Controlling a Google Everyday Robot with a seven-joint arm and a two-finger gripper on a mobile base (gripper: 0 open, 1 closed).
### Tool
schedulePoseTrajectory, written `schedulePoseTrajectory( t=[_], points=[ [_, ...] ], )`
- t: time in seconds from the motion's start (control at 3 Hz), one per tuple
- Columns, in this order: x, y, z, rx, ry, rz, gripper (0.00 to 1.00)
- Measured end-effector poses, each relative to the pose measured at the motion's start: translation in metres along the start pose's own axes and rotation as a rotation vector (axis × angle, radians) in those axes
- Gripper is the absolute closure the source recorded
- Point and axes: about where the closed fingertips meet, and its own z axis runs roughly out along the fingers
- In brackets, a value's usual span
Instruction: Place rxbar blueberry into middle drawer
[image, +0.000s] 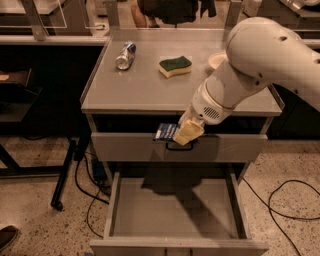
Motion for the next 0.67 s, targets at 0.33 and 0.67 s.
schedulePoseTrajectory(
  t=[0.33, 0.67],
  points=[
    [0.024, 0.013, 0.024, -0.055, -0.050, 0.102, 1.00],
    [0.052, 0.032, 0.064, -0.131, -0.103, 0.206, 1.00]
  ],
)
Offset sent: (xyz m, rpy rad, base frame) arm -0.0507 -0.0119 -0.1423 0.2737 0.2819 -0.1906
